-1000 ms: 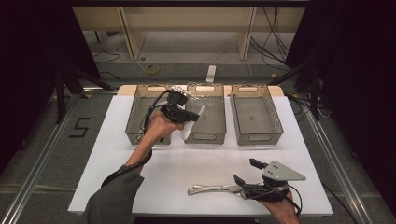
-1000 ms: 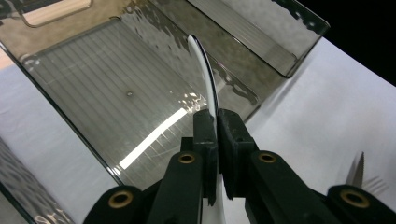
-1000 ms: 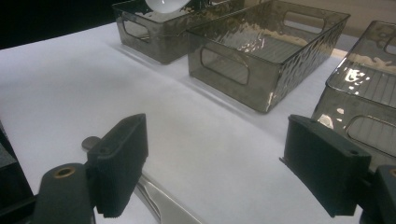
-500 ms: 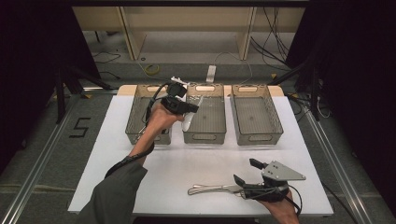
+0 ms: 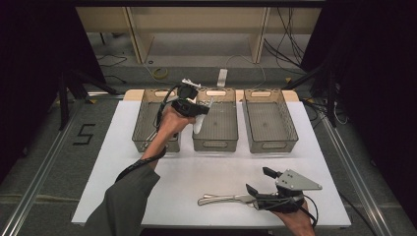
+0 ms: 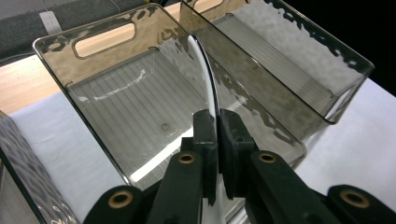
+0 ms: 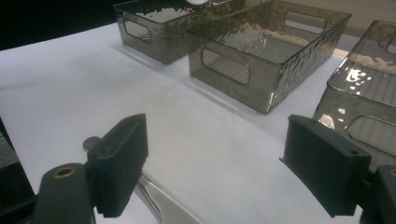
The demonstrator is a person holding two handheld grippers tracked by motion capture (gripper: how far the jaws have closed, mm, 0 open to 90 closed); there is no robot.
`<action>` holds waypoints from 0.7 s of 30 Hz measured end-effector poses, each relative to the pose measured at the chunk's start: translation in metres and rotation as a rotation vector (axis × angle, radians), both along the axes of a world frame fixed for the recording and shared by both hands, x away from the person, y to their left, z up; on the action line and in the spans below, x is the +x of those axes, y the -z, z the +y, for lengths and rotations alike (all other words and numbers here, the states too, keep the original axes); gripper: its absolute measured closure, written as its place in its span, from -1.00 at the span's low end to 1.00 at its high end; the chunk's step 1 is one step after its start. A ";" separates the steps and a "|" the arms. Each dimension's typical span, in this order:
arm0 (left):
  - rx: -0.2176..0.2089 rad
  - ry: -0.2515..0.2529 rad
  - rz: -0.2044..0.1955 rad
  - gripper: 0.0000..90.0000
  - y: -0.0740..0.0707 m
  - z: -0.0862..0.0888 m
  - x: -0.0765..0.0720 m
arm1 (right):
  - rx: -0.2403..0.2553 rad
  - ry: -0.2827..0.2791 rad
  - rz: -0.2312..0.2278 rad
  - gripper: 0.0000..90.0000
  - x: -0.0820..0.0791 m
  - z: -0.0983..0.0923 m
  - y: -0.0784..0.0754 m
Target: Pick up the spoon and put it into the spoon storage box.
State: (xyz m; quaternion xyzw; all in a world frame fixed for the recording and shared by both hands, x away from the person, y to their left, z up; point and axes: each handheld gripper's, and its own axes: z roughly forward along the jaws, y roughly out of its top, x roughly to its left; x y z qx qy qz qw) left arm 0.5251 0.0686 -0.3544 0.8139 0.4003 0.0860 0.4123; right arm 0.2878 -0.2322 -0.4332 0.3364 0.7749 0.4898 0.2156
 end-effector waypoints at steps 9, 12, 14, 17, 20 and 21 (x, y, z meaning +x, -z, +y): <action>0.017 -0.015 -0.020 0.89 0.008 -0.005 0.007 | 0.000 -0.003 0.002 -0.50 0.000 0.000 0.000; 0.017 -0.010 -0.020 0.90 0.009 -0.008 0.008 | 0.001 -0.003 0.003 -0.50 0.000 0.000 0.000; 0.012 -0.009 -0.035 0.89 0.010 -0.010 0.008 | 0.000 -0.004 0.003 -0.50 0.000 0.000 0.000; 0.008 -0.013 -0.030 0.89 0.012 -0.010 0.010 | -0.001 -0.006 0.002 -0.50 0.000 0.001 0.000; 0.004 -0.015 -0.032 0.89 0.014 -0.011 0.012 | -0.002 -0.007 0.001 -0.50 0.000 0.001 0.000; 0.003 -0.013 -0.035 0.89 0.015 -0.011 0.012 | -0.002 -0.008 0.001 -0.50 0.000 0.001 0.000</action>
